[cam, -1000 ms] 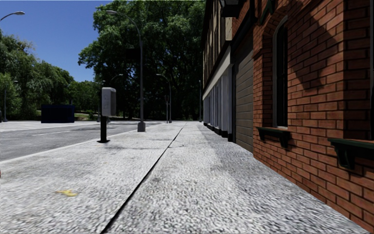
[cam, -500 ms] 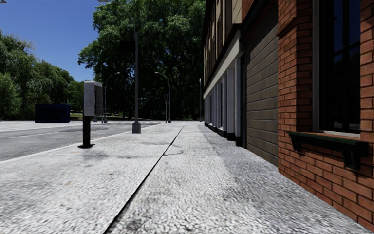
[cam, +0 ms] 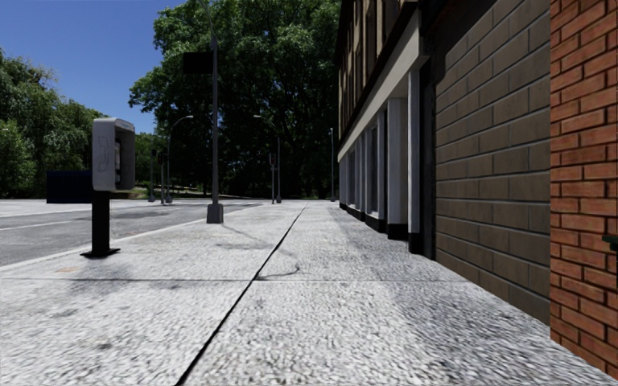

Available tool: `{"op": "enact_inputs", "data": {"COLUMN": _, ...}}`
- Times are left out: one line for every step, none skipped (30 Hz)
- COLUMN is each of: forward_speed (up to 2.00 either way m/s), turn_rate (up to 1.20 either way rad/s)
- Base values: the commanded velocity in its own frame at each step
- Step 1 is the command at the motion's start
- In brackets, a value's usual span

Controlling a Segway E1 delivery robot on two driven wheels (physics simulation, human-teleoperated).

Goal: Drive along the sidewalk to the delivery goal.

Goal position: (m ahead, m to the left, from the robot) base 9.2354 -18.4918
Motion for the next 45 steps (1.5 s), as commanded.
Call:
{"op": "enact_inputs", "data": {"forward_speed": 2.0, "turn_rate": 0.0}}
{"op": "enact_inputs", "data": {"forward_speed": 2.0, "turn_rate": 0.0}}
{"op": "enact_inputs", "data": {"forward_speed": 2.0, "turn_rate": 0.0}}
{"op": "enact_inputs", "data": {"forward_speed": 2.0, "turn_rate": 0.0}}
{"op": "enact_inputs", "data": {"forward_speed": 2.0, "turn_rate": 0.0}}
{"op": "enact_inputs", "data": {"forward_speed": 2.0, "turn_rate": 0.0}}
{"op": "enact_inputs", "data": {"forward_speed": 2.0, "turn_rate": 0.0}}
{"op": "enact_inputs", "data": {"forward_speed": 2.0, "turn_rate": 0.0}}
{"op": "enact_inputs", "data": {"forward_speed": 2.0, "turn_rate": 0.0}}
{"op": "enact_inputs", "data": {"forward_speed": 2.0, "turn_rate": 0.0}}
{"op": "enact_inputs", "data": {"forward_speed": 2.0, "turn_rate": 0.0}}
{"op": "enact_inputs", "data": {"forward_speed": 2.0, "turn_rate": 0.0}}
{"op": "enact_inputs", "data": {"forward_speed": 2.0, "turn_rate": 0.0}}
{"op": "enact_inputs", "data": {"forward_speed": 2.0, "turn_rate": 0.0}}
{"op": "enact_inputs", "data": {"forward_speed": 2.0, "turn_rate": 0.0}}
{"op": "enact_inputs", "data": {"forward_speed": 2.0, "turn_rate": 0.0}}
{"op": "enact_inputs", "data": {"forward_speed": 2.0, "turn_rate": 0.0}}
{"op": "enact_inputs", "data": {"forward_speed": 2.0, "turn_rate": 0.0}}
{"op": "enact_inputs", "data": {"forward_speed": 2.0, "turn_rate": 0.0}}
{"op": "enact_inputs", "data": {"forward_speed": 2.0, "turn_rate": 0.0}}
{"op": "enact_inputs", "data": {"forward_speed": 2.0, "turn_rate": 0.0}}
{"op": "enact_inputs", "data": {"forward_speed": 2.0, "turn_rate": 0.0}}
{"op": "enact_inputs", "data": {"forward_speed": 2.0, "turn_rate": 0.0}}
{"op": "enact_inputs", "data": {"forward_speed": 2.0, "turn_rate": 0.0}}
{"op": "enact_inputs", "data": {"forward_speed": 2.0, "turn_rate": 0.0}}
{"op": "enact_inputs", "data": {"forward_speed": 2.0, "turn_rate": 0.0}}
{"op": "enact_inputs", "data": {"forward_speed": 2.0, "turn_rate": 0.0}}
{"op": "enact_inputs", "data": {"forward_speed": 2.0, "turn_rate": 0.0}}
{"op": "enact_inputs", "data": {"forward_speed": 2.0, "turn_rate": 0.0}}
{"op": "enact_inputs", "data": {"forward_speed": 2.0, "turn_rate": 0.0}}
{"op": "enact_inputs", "data": {"forward_speed": 2.0, "turn_rate": 0.0}}
{"op": "enact_inputs", "data": {"forward_speed": 2.0, "turn_rate": 0.0}}
{"op": "enact_inputs", "data": {"forward_speed": 2.0, "turn_rate": 0.0}}
{"op": "enact_inputs", "data": {"forward_speed": 2.0, "turn_rate": 0.0}}
{"op": "enact_inputs", "data": {"forward_speed": 2.0, "turn_rate": 0.0}}
{"op": "enact_inputs", "data": {"forward_speed": 2.0, "turn_rate": 0.0}}
{"op": "enact_inputs", "data": {"forward_speed": 2.0, "turn_rate": 0.0}}
{"op": "enact_inputs", "data": {"forward_speed": 2.0, "turn_rate": 0.0}}
{"op": "enact_inputs", "data": {"forward_speed": 2.0, "turn_rate": 0.0}}
{"op": "enact_inputs", "data": {"forward_speed": 2.0, "turn_rate": 0.0}}
{"op": "enact_inputs", "data": {"forward_speed": 2.0, "turn_rate": 0.0}}
{"op": "enact_inputs", "data": {"forward_speed": 2.0, "turn_rate": 0.0}}
{"op": "enact_inputs", "data": {"forward_speed": 2.0, "turn_rate": 0.0}}
{"op": "enact_inputs", "data": {"forward_speed": 2.0, "turn_rate": 0.0}}
{"op": "enact_inputs", "data": {"forward_speed": 2.0, "turn_rate": 0.0}}
